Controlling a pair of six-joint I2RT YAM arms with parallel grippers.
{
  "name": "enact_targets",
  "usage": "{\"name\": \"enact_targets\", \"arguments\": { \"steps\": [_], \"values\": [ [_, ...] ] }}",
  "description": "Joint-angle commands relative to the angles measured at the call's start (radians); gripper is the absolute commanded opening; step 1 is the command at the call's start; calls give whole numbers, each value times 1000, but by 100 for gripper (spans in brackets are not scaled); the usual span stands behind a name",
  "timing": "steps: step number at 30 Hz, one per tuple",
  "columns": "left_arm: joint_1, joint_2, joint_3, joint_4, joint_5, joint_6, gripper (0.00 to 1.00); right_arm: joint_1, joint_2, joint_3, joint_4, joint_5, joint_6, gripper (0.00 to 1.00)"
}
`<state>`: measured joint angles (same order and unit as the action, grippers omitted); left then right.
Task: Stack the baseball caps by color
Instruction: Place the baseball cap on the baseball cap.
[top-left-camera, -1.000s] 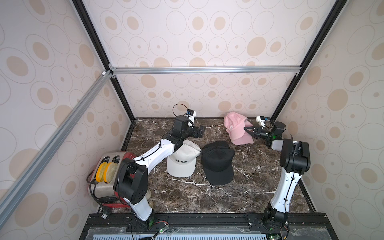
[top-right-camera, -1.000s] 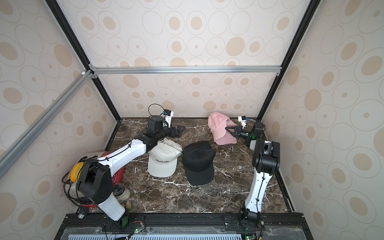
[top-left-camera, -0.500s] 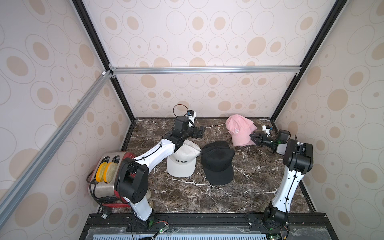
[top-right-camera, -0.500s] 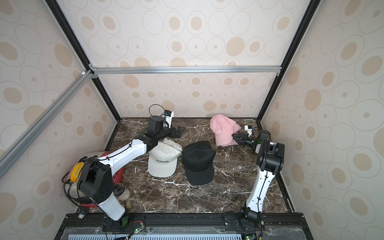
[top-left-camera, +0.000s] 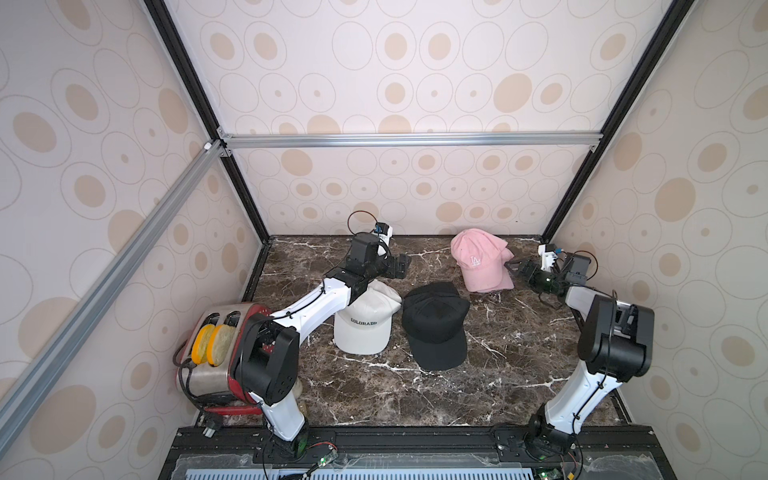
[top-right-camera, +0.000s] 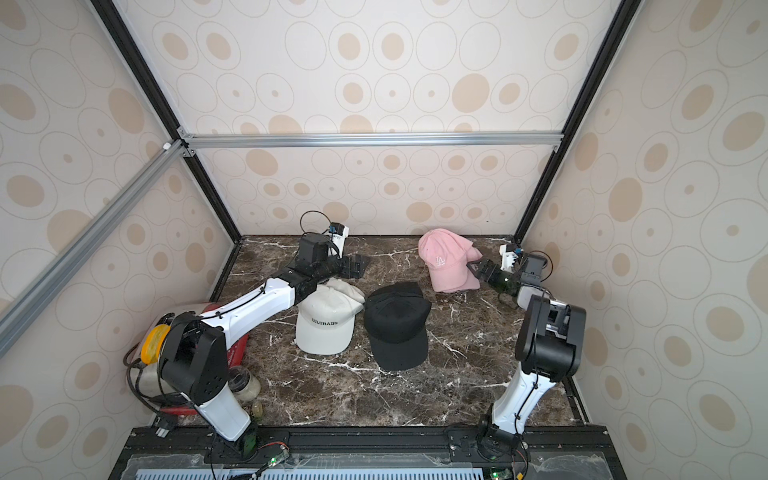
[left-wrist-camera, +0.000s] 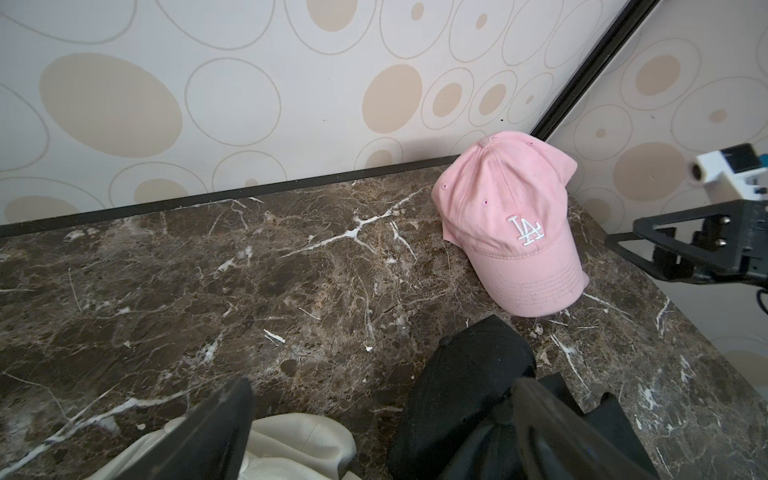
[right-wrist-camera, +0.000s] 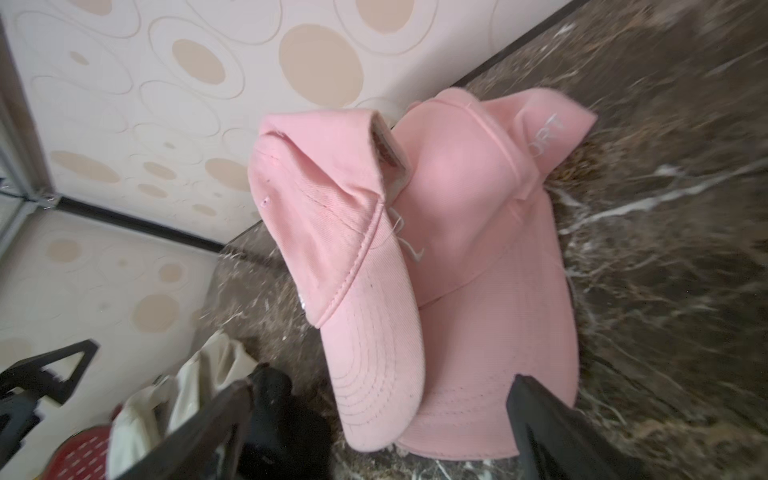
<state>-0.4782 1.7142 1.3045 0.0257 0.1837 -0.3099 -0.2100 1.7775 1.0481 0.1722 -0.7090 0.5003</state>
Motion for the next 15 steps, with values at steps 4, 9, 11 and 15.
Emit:
{"name": "enact_targets", "arguments": {
  "steps": [4,9,11,15],
  "values": [
    [-5,6,47,-32,-40,-17,99,211,-116,53,-199,523,-362,100],
    [-6,-16,33,-41,-94,-8,99,284,-72,184,-304,621,-528,100],
    [-6,-17,29,-36,-96,-8,99,318,-35,261,-376,663,-595,100],
    [-5,-14,33,-41,-96,-14,99,375,50,381,-428,717,-664,100]
  ]
}}
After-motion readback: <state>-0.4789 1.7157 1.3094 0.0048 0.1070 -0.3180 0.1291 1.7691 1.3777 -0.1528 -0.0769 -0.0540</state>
